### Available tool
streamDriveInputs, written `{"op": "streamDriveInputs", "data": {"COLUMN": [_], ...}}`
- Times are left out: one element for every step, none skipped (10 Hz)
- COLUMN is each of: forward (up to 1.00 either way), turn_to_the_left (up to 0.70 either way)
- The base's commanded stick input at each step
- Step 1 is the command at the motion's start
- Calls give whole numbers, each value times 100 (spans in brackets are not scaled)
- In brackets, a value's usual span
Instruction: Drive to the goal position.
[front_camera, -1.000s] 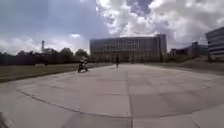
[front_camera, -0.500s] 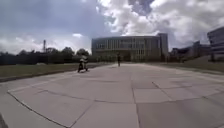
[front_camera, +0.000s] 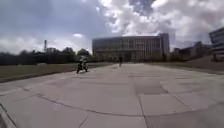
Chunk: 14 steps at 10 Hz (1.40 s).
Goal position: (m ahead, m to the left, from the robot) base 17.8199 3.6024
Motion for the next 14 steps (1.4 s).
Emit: {"op": "streamDriveInputs", "data": {"forward": [70,70,70,70,70,70,70,70,70,70,70,70,70,70], "turn_to_the_left": [-33,-26,-15,0,0,0,0,0,0,0,0,0,0,0]}}
